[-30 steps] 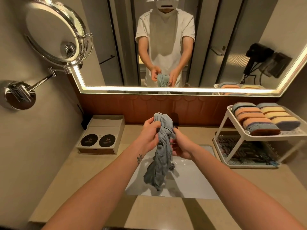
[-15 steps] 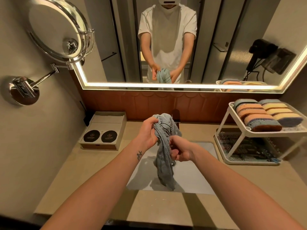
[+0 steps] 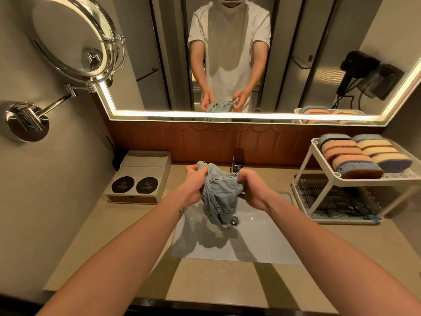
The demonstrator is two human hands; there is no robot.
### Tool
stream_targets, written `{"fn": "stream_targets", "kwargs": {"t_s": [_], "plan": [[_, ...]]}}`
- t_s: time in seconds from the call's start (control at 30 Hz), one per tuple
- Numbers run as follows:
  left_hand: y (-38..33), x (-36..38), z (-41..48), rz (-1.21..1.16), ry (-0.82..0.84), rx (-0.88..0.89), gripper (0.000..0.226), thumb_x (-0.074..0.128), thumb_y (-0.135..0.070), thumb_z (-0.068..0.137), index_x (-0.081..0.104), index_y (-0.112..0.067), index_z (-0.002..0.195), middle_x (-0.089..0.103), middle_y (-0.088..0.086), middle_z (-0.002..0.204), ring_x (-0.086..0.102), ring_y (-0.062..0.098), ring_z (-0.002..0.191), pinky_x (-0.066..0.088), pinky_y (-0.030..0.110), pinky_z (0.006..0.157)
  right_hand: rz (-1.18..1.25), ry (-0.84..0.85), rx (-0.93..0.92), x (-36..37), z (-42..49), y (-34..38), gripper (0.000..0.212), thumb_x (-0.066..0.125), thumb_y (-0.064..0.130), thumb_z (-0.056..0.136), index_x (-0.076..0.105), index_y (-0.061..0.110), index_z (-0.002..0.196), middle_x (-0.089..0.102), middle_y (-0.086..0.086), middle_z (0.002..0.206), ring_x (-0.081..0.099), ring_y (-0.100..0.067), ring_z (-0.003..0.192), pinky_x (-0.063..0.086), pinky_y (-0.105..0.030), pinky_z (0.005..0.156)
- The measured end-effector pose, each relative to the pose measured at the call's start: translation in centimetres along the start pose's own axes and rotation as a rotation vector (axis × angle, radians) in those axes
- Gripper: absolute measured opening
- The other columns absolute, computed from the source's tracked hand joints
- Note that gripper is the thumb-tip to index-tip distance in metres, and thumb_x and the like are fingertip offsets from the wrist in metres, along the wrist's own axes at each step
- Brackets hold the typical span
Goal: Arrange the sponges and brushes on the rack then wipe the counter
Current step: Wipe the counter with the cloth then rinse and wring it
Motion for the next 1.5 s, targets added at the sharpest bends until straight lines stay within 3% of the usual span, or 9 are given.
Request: {"fn": "stream_targets", "kwargs": {"t_s": [0.23,0.33,0.5,0.63,0.73,0.8,0.97,1.33,1.5], "plan": [[-0.2,-1.3,1.8,0.444,-0.228,0.289,0.017,0.043,-0.036,0.104,0.05,-0.025,0.114,0.063,0.01,0.108,0.059,0.024,0.088,0.049,0.039,0.075,0.164,-0.034,-0.028,-1.3,-0.3,1.2,0.032,0.063,0.021,0.05,0.049,0.018,0.079,0.05,-0.009,0.088,0.045,-0.021,0.075,0.031,-0.03,0.061],[-0.5,-1.7,2.5,0.416,-0.294,0.358,0.017,0.044,-0.031,0.105,0.058,-0.023,0.107,0.065,0.007,0.105,0.062,0.027,0.095,0.054,0.043,0.083,0.282,-0.015,0.001,-1.5,-1.1,2.0,0.009,0.06,0.018,0.071,0.053,0.016,0.076,0.055,0.0,0.076,0.048,-0.011,0.06,0.023,-0.02,0.051],[-0.1,-1.7,3.6,0.261,-0.312,0.246,0.018,0.047,-0.027,0.105,0.064,-0.021,0.108,0.067,0.01,0.116,0.063,0.028,0.106,0.054,0.044,0.098,0.475,0.047,-0.024,-1.8,-1.3,2.8,0.014,0.05,0.006,0.086,0.059,0.004,0.097,0.066,-0.017,0.1,0.064,-0.027,0.089,0.055,-0.033,0.084],[0.0,-0.6,3.6,0.211,-0.204,0.172,0.032,0.061,-0.039,0.098,0.063,-0.008,0.102,0.069,0.008,0.097,0.065,0.022,0.087,0.055,0.034,0.076,0.2,-0.107,-0.143,-2.3,-0.7,2.8,0.037,0.065,0.006,0.094,0.058,0.014,0.129,0.067,-0.01,0.108,0.067,-0.019,0.086,0.056,-0.027,0.065],[-0.2,-1.0,3.5,0.267,-0.184,0.185,0.045,0.078,-0.027,0.085,0.057,-0.009,0.12,0.064,0.01,0.112,0.064,0.023,0.1,0.054,0.034,0.08,0.094,-0.244,-0.23,-3.4,-0.2,3.3,0.043,0.068,0.002,0.091,0.06,0.012,0.133,0.067,-0.008,0.103,0.066,-0.018,0.084,0.056,-0.025,0.063],[-0.7,-1.6,3.3,0.336,-0.204,0.214,0.043,0.069,-0.014,0.09,0.051,-0.013,0.129,0.059,0.01,0.116,0.06,0.025,0.104,0.051,0.034,0.08,0.069,-0.28,-0.249,-4.3,0.0,3.9,0.041,0.07,0.004,0.09,0.062,0.012,0.13,0.07,-0.008,0.103,0.066,-0.018,0.085,0.055,-0.025,0.064],[-2.0,-4.2,3.4,0.49,-0.405,0.32,0.032,0.045,-0.002,0.095,0.061,-0.019,0.116,0.062,0.008,0.094,0.049,0.016,0.065,0.037,0.027,0.051,0.02,-0.328,-0.27,-5.8,-0.3,4.5,0.031,0.069,0.008,0.093,0.064,0.015,0.123,0.068,-0.004,0.102,0.066,-0.017,0.093,0.058,-0.03,0.079],[-5.1,-5.2,3.6,1.082,-0.533,0.48,0.007,0.049,-0.014,0.104,0.055,-0.017,0.104,0.061,0.006,0.099,0.06,0.025,0.09,0.056,0.044,0.081,-0.162,-0.224,0.002,-7.4,0.6,7.8,0.036,0.072,-0.002,0.086,0.067,0.008,0.12,0.062,-0.009,0.11,0.057,-0.02,0.096,0.052,-0.028,0.076],[-6.5,-5.7,3.8,0.687,-0.519,0.397,0.009,0.046,-0.012,0.105,0.054,-0.015,0.105,0.059,0.01,0.109,0.055,0.025,0.096,0.047,0.038,0.075,-0.291,-0.247,-0.086,-8.5,0.8,8.6,0.035,0.07,-0.007,0.086,0.07,0.011,0.116,0.065,-0.008,0.105,0.06,-0.018,0.088,0.052,-0.024,0.068]]}}
Point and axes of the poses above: each hand's wrist, its own z-axis towards the middle knuckle, its own x-axis out of the palm, y = z × x, the point moved 2 cm from there along z, towards the middle knuckle
